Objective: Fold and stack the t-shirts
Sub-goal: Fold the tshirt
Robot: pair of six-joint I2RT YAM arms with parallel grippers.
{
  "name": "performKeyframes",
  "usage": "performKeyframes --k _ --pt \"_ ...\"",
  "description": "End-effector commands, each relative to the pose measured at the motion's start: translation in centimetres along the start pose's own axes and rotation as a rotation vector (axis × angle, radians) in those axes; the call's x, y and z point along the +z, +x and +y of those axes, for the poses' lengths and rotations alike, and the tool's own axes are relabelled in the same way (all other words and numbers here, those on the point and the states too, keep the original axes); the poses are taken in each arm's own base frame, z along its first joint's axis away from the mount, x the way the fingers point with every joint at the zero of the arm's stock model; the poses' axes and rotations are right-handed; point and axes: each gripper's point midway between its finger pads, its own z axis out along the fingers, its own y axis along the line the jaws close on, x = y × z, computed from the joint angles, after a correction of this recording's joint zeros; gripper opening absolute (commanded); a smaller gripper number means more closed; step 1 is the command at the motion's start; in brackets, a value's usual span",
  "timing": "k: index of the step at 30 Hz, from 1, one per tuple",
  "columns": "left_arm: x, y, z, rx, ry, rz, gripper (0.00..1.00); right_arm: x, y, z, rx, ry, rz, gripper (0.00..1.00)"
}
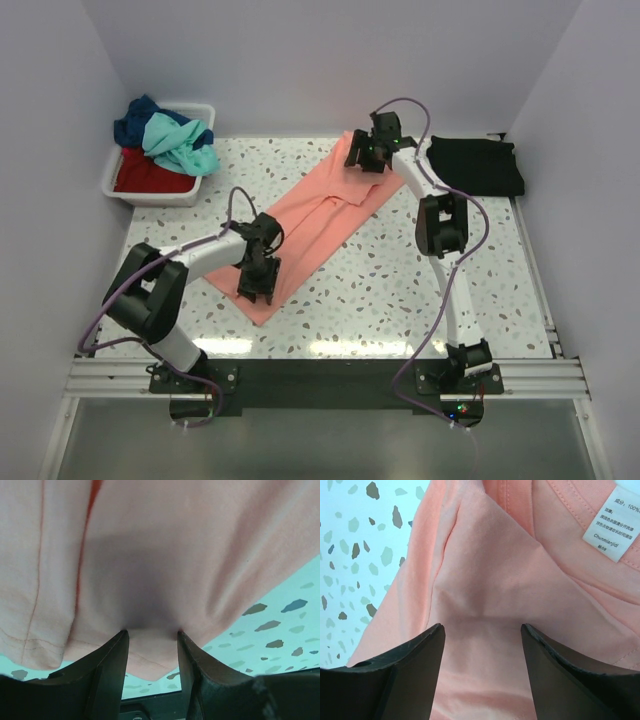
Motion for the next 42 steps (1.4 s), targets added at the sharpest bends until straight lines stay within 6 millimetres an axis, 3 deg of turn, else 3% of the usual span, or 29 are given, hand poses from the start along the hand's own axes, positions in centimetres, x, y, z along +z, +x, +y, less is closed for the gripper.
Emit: performKeyframes --k 1,8,16,21,23,24,26,31,35,42 --pt "0.9 2.0 -1.3 0.068 0.037 0.06 0.48 -5.6 -6.8 4.7 -0.077 -0.108 -0.173 0.7" --pt "1.9 2.9 -2.0 0.106 0.059 0.08 0.48 -11.7 -12.1 7.8 -0.124 -0.158 -0.341 0.79" --pt "1.5 4.4 -5.8 0.299 0.161 0.096 0.48 -17.3 -14.5 9.6 -0.141 -0.173 -0.408 0.82" --pt "1.9 5.5 -8.1 0.437 0.194 0.128 0.47 -19.9 -14.3 10.2 -0.154 -0.177 -0.408 0.82" --pt "2.1 6.0 -9.1 0.505 0.197 0.139 0.47 -19.9 -13.4 9.8 -0.155 -0.162 -0.381 0.82" --pt "1.9 5.4 -10.0 0.543 0.207 0.121 0.47 -20.8 -13.5 10.0 -0.167 -0.165 -0.39 0.82" --pt "2.2 5.3 -10.7 0.58 0.2 0.126 0.47 -20.7 -12.6 9.5 -0.165 -0.147 -0.361 0.82" --pt "2.4 2.7 -14.1 0.632 0.214 0.075 0.47 -21.9 -11.4 8.4 -0.178 -0.1 -0.33 0.82" --pt "2.2 1.2 -16.7 0.67 0.25 0.044 0.46 -21.7 -10.3 7.2 -0.185 -0.057 -0.295 0.82" --pt "1.5 2.0 -19.2 0.739 0.276 0.041 0.45 -20.3 -8.2 5.7 -0.19 -0.003 -0.219 0.81"
